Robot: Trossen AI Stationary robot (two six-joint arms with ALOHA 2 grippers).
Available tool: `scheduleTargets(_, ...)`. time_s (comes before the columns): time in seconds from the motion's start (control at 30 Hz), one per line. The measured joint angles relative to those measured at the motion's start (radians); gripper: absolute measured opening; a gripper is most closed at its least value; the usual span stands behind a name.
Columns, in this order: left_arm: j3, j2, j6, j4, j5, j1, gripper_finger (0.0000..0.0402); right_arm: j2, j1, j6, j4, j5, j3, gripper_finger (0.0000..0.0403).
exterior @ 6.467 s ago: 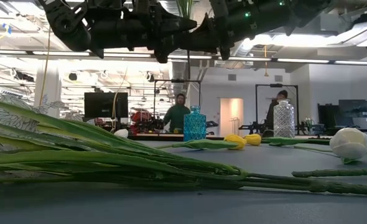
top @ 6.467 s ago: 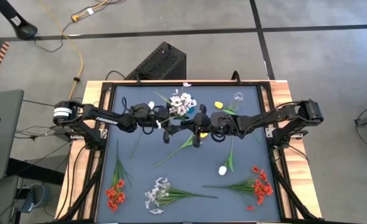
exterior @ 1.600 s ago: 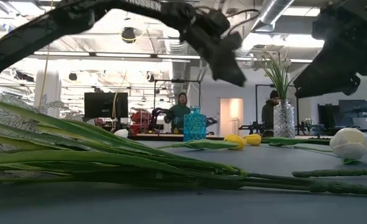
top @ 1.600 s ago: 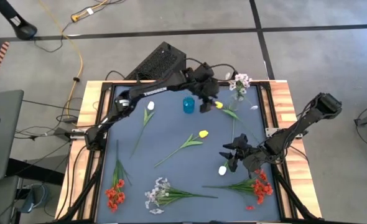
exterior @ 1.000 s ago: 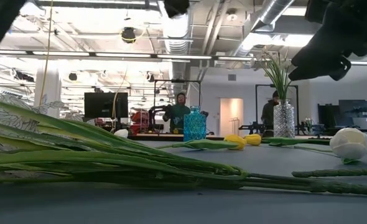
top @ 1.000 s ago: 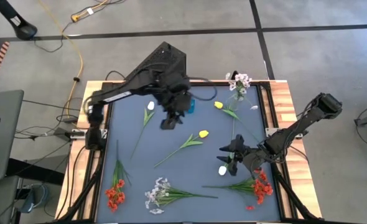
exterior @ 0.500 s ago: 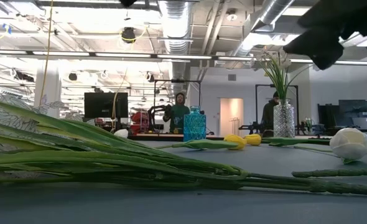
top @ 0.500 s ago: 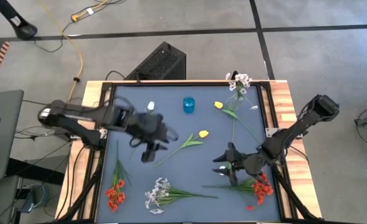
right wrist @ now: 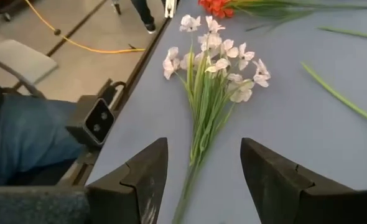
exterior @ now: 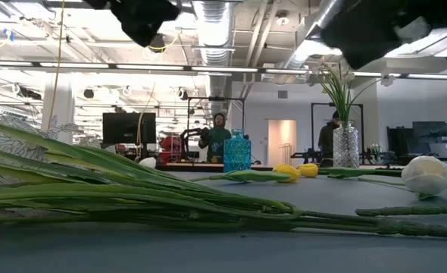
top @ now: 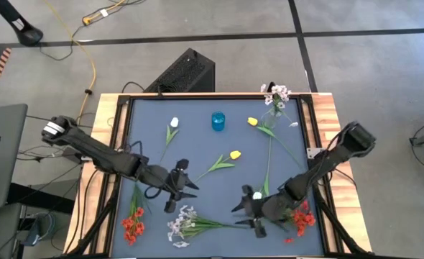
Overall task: Sort flowers into vase by color
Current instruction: Put the white flowers into the transparent vase
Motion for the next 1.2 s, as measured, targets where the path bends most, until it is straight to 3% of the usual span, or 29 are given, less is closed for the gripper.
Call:
scheduleTargets(0.17,0.000,0.103,0.031,0.134,0.002,-0.018,0.0114,0.135,-0.010,0.023,-0.018,-0.059,0.108,0.0227)
scheduleTargets(0.4,-0.001,0.164,0.033,0.142,0.002,-0.039,0.0114,0.274,-0.015,0.164,-0.192,-0.057,0.230,0.0221)
scheduleTargets(0.83,0.001,0.163,0.078,0.143,-0.077,-0.041,0.0114,0.375,-0.012,0.292,-0.219,-0.054,0.243,0.0184)
scheduleTargets(0.97,0.001,0.163,0.077,0.142,-0.079,-0.040,0.0114,0.430,0.007,0.259,-0.223,-0.009,0.246,0.0145)
scheduleTargets(1.13,0.001,0.163,0.076,0.166,-0.103,-0.040,0.0114,0.452,0.029,0.233,-0.220,0.086,0.247,0.0044)
scheduleTargets(1.2,0.001,0.163,0.076,0.176,-0.103,-0.040,0.0114,0.435,0.032,0.206,-0.225,0.090,0.244,0.0028)
